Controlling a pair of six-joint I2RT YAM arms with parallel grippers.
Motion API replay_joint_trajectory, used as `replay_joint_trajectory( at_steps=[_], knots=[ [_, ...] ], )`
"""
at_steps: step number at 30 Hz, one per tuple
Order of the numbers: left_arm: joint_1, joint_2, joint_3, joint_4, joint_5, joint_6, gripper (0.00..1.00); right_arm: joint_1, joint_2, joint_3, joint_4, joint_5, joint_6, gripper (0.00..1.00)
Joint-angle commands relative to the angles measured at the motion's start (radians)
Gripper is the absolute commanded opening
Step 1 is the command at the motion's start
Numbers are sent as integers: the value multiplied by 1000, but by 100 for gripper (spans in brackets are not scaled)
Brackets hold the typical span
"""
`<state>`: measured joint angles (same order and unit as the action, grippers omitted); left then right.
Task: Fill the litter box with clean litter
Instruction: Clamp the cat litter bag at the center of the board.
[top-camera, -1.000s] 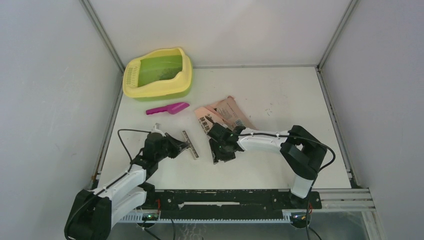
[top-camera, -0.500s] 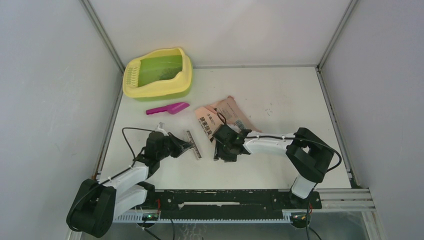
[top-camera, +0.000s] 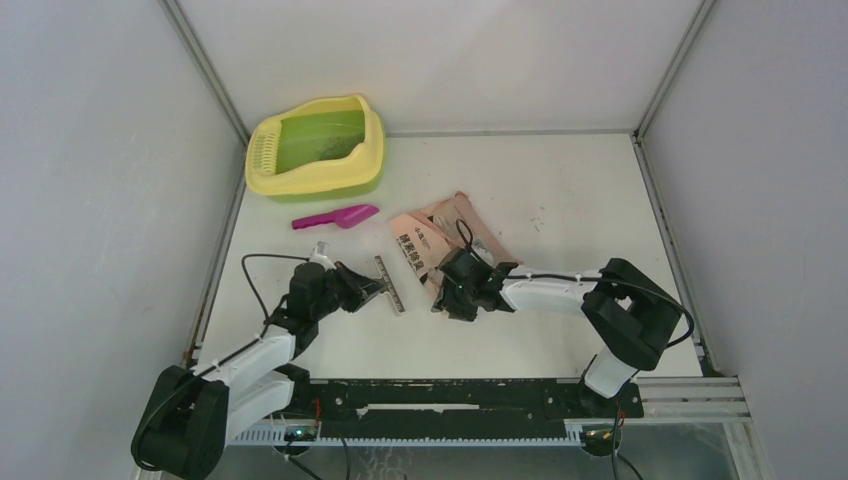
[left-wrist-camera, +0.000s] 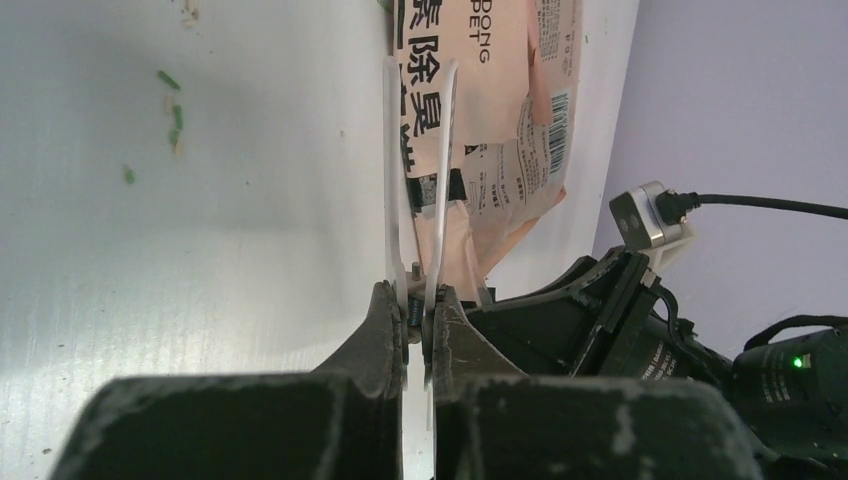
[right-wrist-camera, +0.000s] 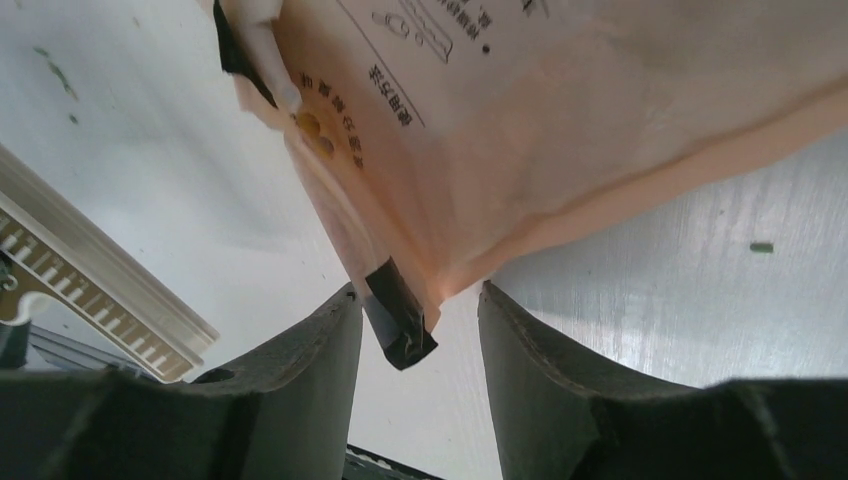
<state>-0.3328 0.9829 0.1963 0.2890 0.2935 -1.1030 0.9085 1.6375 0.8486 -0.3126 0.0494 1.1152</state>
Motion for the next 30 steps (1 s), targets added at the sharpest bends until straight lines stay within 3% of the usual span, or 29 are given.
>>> replay_joint_trajectory(
  at_steps=[1, 21, 30],
  knots=[
    [6, -28, -18, 46, 18, -16, 1, -31, 83, -81, -69, 120, 6, 55],
    [3, 5, -7, 77, 28, -30, 1, -97, 168, -189, 75, 65, 17, 41],
    [0, 27, -5, 78, 15, -26, 1, -140, 183, -198, 135, 18, -20, 20]
  ],
)
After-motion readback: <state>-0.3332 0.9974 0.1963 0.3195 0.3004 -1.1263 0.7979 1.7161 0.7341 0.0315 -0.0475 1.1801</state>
